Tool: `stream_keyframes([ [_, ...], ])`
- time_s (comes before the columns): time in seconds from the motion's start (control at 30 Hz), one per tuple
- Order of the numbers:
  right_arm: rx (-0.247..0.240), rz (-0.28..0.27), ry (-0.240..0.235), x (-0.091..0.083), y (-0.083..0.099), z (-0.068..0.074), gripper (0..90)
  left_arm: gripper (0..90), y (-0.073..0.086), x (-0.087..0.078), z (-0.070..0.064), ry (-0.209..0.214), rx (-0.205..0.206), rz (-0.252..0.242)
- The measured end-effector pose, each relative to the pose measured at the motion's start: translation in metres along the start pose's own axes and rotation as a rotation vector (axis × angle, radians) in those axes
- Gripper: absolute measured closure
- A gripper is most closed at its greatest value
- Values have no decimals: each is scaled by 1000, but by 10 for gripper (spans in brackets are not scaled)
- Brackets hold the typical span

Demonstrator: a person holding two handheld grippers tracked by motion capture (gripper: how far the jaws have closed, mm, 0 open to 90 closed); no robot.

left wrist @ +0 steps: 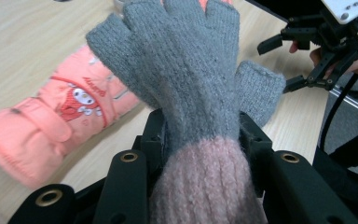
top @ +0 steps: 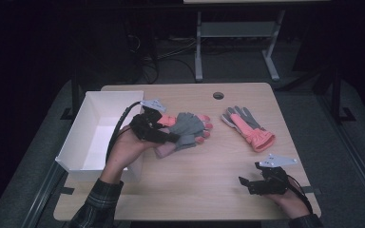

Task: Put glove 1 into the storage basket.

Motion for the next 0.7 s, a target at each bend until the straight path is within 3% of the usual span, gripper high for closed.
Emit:
stream_keyframes([
  [0.27, 3, -2, -1, -1, 0, 0, 136, 620, 6, -31, 7, -35, -26, -60],
  [0.7, 5, 2, -2, 0, 0, 0, 137, 619, 28, -93, 37, -167, -105, -182],
])
Point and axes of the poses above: each handheld gripper's, and its own axes: x roughly forward along the jaws, y roughly out of its underside, z roughly to its left, the point moved 6 cm from there along x, roughly forward along the jaws, and after that the axes turned 14 degrees about y, right-handed, at the moved point
